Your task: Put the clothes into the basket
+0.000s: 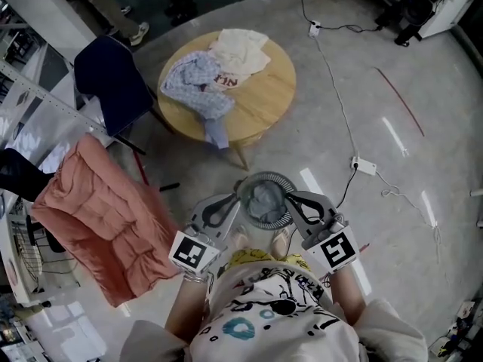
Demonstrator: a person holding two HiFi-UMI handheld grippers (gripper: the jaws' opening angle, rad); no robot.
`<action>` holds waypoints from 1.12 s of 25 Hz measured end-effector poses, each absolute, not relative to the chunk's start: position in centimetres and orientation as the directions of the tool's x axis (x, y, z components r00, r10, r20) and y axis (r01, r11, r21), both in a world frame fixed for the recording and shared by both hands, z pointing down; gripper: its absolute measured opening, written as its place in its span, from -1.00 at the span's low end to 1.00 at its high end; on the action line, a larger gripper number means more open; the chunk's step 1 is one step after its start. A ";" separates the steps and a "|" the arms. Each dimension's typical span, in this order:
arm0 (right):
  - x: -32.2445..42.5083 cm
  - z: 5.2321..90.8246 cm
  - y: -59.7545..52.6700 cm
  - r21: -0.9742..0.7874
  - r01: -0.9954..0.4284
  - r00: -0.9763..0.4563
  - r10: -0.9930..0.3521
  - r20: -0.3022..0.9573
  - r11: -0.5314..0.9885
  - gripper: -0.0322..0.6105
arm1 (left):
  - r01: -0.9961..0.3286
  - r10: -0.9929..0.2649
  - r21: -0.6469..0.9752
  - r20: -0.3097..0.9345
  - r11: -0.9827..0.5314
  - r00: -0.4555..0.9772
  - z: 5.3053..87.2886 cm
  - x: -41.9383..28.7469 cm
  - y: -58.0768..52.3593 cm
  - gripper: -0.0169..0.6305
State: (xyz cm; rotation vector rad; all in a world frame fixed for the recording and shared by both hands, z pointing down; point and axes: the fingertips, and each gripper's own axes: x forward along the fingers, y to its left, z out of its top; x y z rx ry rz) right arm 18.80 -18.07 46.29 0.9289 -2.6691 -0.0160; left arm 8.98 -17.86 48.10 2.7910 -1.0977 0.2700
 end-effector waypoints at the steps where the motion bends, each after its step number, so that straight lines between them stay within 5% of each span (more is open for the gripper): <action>1: 18.8 45.8 -18.1 0.117 -0.604 -0.741 -0.610 0.282 0.788 -0.80 | -0.684 -0.662 0.043 0.212 -0.729 0.719 47.7 9.0 -17.9 -0.80; 28: 20.4 35.0 -20.6 0.137 -0.671 -0.721 -0.684 0.106 0.729 -0.80 | -0.674 -0.673 -0.024 0.098 -0.738 0.733 37.3 7.0 -19.5 -0.82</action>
